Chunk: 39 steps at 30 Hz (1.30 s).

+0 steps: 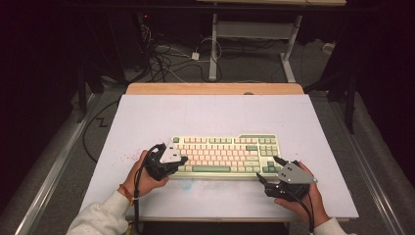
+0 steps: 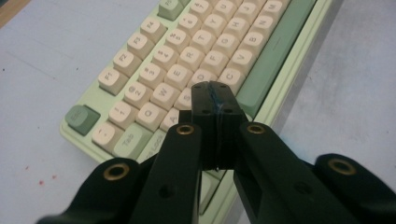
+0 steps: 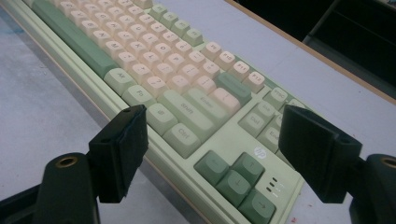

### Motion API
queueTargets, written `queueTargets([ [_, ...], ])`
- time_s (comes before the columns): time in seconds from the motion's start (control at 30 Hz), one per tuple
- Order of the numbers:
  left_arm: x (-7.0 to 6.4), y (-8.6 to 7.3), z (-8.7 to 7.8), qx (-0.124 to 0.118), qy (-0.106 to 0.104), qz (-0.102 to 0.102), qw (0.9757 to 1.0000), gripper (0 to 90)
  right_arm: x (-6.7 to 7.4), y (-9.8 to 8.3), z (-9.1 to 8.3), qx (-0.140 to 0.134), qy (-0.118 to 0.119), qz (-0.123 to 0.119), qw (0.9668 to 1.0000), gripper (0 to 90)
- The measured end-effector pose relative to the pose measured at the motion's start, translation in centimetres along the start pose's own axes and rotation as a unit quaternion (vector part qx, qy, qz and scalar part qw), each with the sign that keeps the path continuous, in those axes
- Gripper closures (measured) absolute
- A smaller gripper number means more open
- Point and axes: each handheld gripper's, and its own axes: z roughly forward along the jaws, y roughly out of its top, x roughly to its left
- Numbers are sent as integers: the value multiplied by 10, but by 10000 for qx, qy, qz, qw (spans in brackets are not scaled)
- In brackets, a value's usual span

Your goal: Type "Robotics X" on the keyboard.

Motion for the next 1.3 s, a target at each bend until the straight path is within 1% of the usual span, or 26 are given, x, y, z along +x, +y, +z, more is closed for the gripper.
queueTargets([
  [0.13,1,8,9,44,-152,59,9999,875,0,-1,1,33,21,-3,10000,243],
  [0.3,0,16,20,109,-227,117,9996,875,0,-1,2,63,38,-18,10000,243],
  [0.33,0,17,22,140,-287,130,9994,875,0,-1,2,70,39,-21,10000,244],
  [0.53,-2,23,33,215,-370,180,9989,874,0,-2,2,86,56,-28,9999,244],
  [0.87,-3,27,46,350,-444,207,9982,865,0,-2,3,117,90,-55,9999,244],
  [1.07,-1,27,46,363,-418,191,9983,865,1,-2,3,142,95,-61,9998,246],
  [1.17,-1,25,46,384,-441,166,9982,860,1,-3,4,168,95,-88,9998,249],
  [1.2,-1,24,48,432,-437,184,9979,864,1,-3,4,191,91,-97,9997,249],
  [1.23,-2,24,48,395,-426,175,9982,873,1,-3,4,217,93,-118,9997,249],
  [1.3,-2,24,47,404,-393,221,9982,868,2,-3,5,229,107,-139,9996,249],
])
